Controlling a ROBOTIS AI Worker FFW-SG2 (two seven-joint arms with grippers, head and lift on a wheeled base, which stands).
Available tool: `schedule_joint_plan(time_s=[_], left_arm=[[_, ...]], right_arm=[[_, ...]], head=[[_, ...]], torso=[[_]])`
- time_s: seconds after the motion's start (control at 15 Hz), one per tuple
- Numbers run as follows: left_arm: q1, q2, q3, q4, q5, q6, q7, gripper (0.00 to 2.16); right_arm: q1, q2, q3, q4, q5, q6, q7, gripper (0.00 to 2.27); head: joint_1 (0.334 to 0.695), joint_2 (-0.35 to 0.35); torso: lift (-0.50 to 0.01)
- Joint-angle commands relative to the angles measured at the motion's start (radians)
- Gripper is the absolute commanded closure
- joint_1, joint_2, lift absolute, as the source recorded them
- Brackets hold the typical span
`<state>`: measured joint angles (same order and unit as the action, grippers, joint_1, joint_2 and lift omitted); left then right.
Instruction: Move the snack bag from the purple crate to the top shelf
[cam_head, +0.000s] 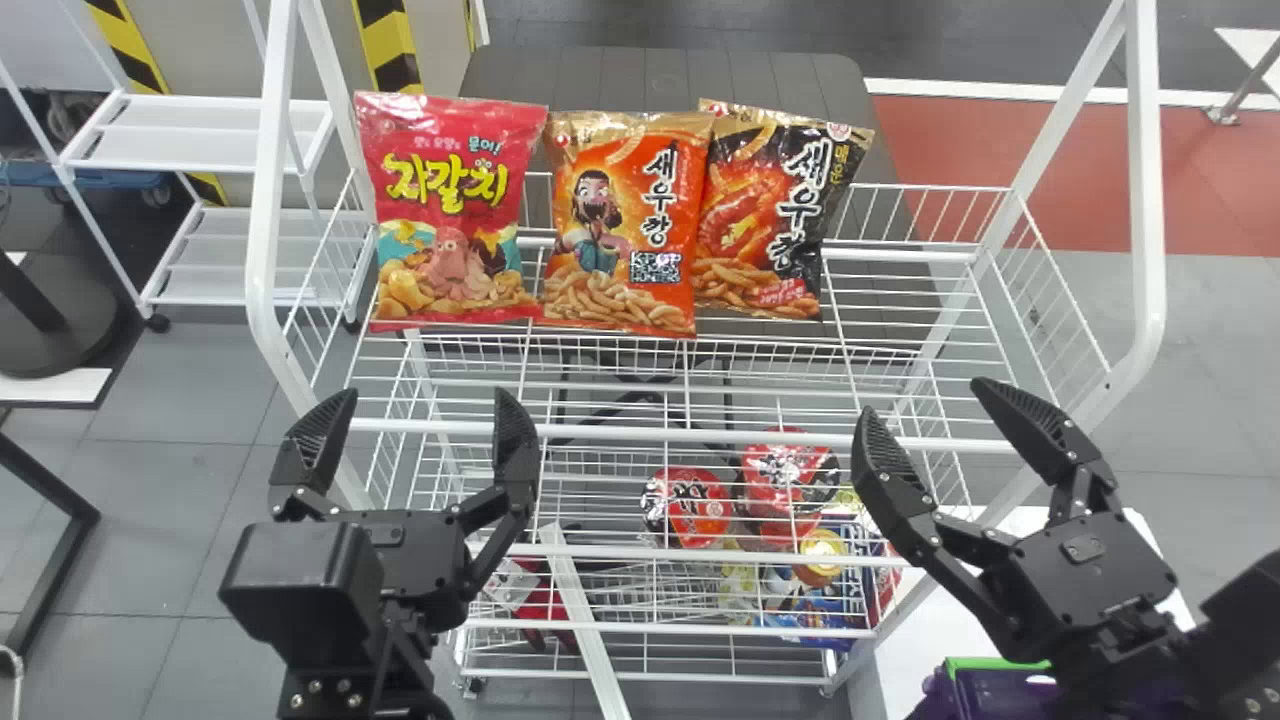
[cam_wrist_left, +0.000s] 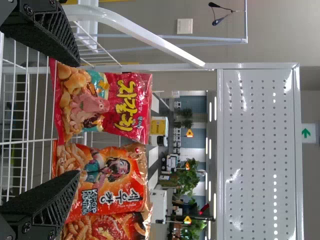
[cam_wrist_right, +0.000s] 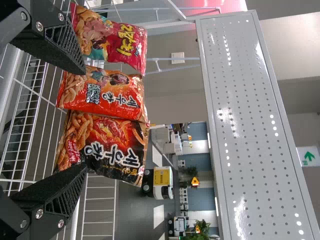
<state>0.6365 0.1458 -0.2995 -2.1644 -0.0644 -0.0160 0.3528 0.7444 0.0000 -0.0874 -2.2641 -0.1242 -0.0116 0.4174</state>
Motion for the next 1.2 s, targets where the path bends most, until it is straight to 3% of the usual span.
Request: schedule_joint_plan(time_s=[0.0,0.6,1.13], left_arm=[[0.002,0.0,-0.001,0.0,0.0,0.0,0.0,0.03],[0.006,0.0,-0.001,-0.003,-0.003,0.0,0.0,0.03],[0.0,0.0,0.0,-0.005,-0.003,0.0,0.0,0.03]], right_arm=[[0.009,0.001,-0.003,0.0,0.0,-0.026,0.001,0.17],[0.006,0.001,0.003,0.002,0.005,-0.026,-0.005,0.17],[-0.005,0.001,0.006,0.006,0.011,-0.001,-0.025,0.17]], head=[[0.695,-0.046],[0.695,-0.048],[0.695,-0.05]], torso=[[0.0],[0.0],[-0.034]])
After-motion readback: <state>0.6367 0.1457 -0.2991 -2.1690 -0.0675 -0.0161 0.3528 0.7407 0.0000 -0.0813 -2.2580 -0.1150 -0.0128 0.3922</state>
